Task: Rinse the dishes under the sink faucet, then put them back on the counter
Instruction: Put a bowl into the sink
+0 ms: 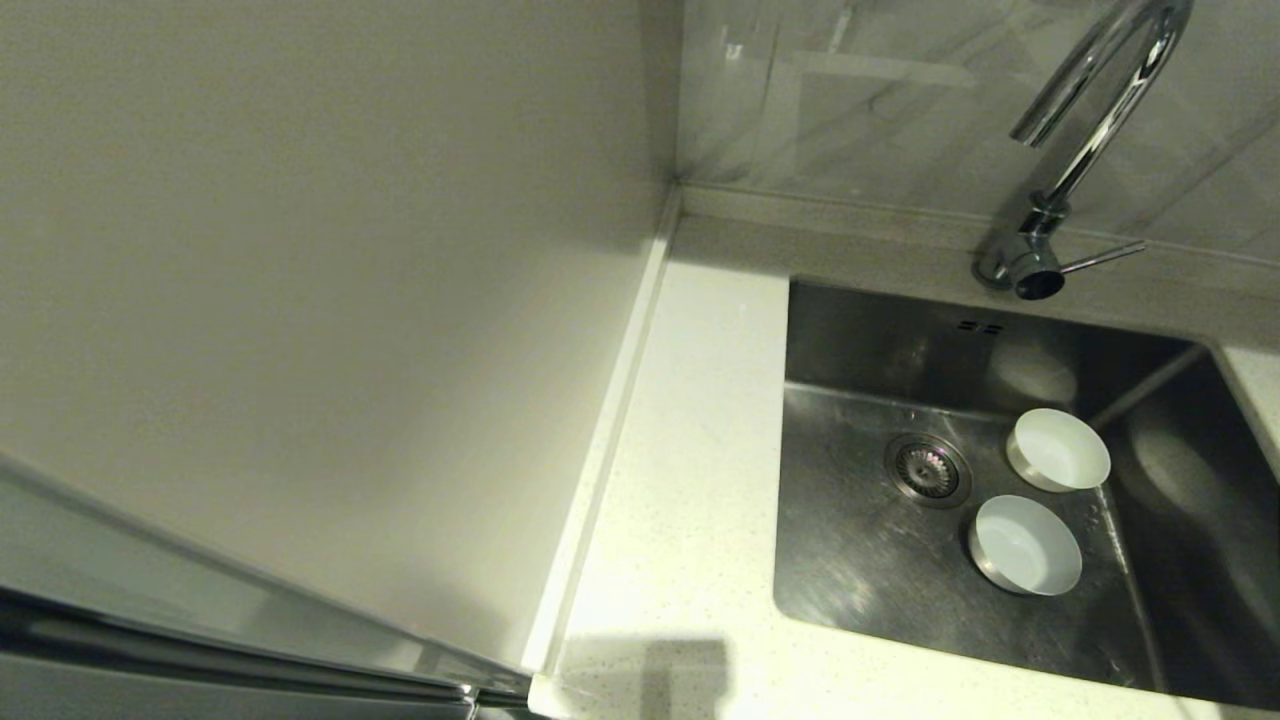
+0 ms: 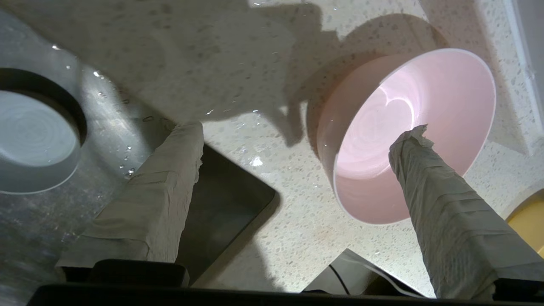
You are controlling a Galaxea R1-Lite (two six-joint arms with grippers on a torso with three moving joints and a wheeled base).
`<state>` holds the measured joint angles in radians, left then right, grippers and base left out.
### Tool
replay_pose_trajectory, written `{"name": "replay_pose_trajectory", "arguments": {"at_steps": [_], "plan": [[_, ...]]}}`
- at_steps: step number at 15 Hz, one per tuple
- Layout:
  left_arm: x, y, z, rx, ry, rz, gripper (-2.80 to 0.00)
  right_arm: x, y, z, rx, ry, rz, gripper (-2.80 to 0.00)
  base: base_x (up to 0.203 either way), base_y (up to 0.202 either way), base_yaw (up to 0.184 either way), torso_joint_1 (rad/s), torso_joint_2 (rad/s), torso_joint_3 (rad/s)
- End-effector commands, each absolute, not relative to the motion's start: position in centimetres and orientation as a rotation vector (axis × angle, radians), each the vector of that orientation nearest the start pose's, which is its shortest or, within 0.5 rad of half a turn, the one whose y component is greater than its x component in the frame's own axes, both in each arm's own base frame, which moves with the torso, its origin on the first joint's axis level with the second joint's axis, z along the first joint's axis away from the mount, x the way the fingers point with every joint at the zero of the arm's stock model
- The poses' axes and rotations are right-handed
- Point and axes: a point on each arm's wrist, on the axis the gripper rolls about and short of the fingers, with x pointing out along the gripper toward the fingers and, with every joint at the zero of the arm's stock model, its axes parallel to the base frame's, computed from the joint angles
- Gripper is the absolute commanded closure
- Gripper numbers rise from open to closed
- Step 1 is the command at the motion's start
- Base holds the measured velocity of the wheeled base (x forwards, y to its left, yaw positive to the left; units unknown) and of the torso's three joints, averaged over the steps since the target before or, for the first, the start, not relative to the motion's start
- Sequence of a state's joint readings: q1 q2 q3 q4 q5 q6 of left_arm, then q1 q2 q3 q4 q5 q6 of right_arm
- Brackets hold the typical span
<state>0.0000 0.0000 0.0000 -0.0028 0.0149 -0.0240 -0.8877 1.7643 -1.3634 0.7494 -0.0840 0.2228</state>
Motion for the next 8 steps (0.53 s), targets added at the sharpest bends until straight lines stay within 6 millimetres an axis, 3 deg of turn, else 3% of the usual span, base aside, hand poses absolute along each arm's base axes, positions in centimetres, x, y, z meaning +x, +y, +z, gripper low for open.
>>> {"name": "replay_pose_trajectory", "arguments": {"at_steps": [1,8], "plan": [[-2.3,0.0,7.6,-0.025,-0.006,0.015,0.0,18.2,-23.5,19.1,0.679,1.039,-1.0,-2.8,0.0,0.0,0.0,0.0,0.0,0.0],[-2.3,0.0,7.6,-0.025,-0.007,0.015,0.0,18.0,-25.6,16.6,0.736,1.096,-1.031,-2.8,0.0,0.0,0.0,0.0,0.0,0.0]]}}
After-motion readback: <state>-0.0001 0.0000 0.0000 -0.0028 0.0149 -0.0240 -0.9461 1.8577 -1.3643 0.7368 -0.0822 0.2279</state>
